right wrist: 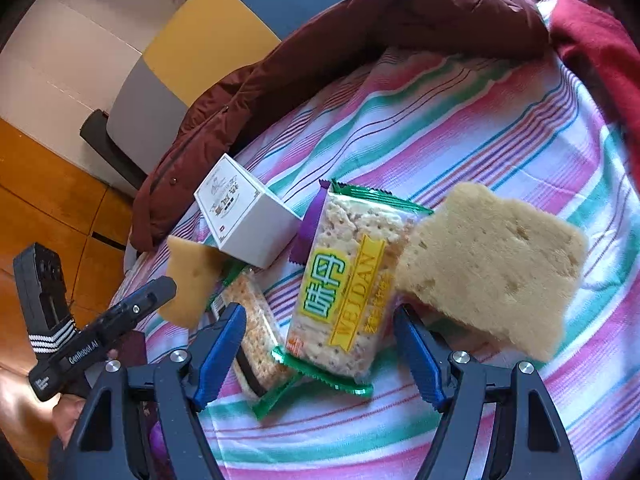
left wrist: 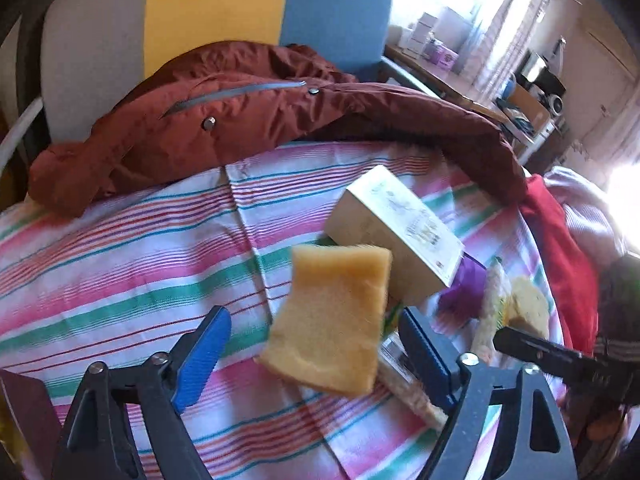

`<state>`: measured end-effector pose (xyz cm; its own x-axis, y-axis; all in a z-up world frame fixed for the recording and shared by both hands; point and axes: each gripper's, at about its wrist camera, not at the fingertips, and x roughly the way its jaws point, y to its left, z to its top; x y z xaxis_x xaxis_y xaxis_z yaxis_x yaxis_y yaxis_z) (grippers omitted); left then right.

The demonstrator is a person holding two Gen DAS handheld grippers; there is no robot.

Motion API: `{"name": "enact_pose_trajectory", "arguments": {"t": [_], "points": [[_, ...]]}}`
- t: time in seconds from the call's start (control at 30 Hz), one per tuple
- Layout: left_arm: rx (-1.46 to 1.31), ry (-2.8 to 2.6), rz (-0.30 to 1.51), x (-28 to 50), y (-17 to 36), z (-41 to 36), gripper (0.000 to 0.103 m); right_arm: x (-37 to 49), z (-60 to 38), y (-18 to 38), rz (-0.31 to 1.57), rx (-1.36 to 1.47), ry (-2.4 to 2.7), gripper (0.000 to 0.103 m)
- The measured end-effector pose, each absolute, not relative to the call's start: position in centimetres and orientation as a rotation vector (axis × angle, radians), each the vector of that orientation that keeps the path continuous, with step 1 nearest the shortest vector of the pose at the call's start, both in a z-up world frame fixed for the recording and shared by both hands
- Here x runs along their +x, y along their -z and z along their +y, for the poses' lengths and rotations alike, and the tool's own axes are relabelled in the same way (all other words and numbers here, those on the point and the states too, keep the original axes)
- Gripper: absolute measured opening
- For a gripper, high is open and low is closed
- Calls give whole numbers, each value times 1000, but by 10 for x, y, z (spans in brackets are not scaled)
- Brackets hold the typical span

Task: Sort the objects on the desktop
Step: 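Grasp the WEIDAN cracker packet with the right tool while the left grasps a yellow sponge, then carry the cracker packet and sponge over the tray and open both tools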

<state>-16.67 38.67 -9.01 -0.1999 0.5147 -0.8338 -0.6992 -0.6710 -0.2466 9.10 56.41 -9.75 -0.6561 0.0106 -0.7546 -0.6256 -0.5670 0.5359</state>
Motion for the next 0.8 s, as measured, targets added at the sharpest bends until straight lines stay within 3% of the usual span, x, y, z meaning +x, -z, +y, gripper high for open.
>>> {"name": "enact_pose_trajectory", "arguments": {"t": [0.23,0.4,0.57,0.73,0.8], "points": [[-1337,-1906,209,-173,106,399,74,73,565,104,1100,-1066,-2224,78],[-1307,-1905,300,-161,113,407,59,69,574,107,1155,-1011,-2210,78],[-1284,-1923,312,-152,113,402,54,78,584,111,1313,-951,-2185,78],[-1291,-1937,293,-144,109,392,53,75,584,110,1278,-950,-2177,78],[-1290,-1949,294,-139,105,387,53,69,581,107,1207,-980,-2183,69]]}}
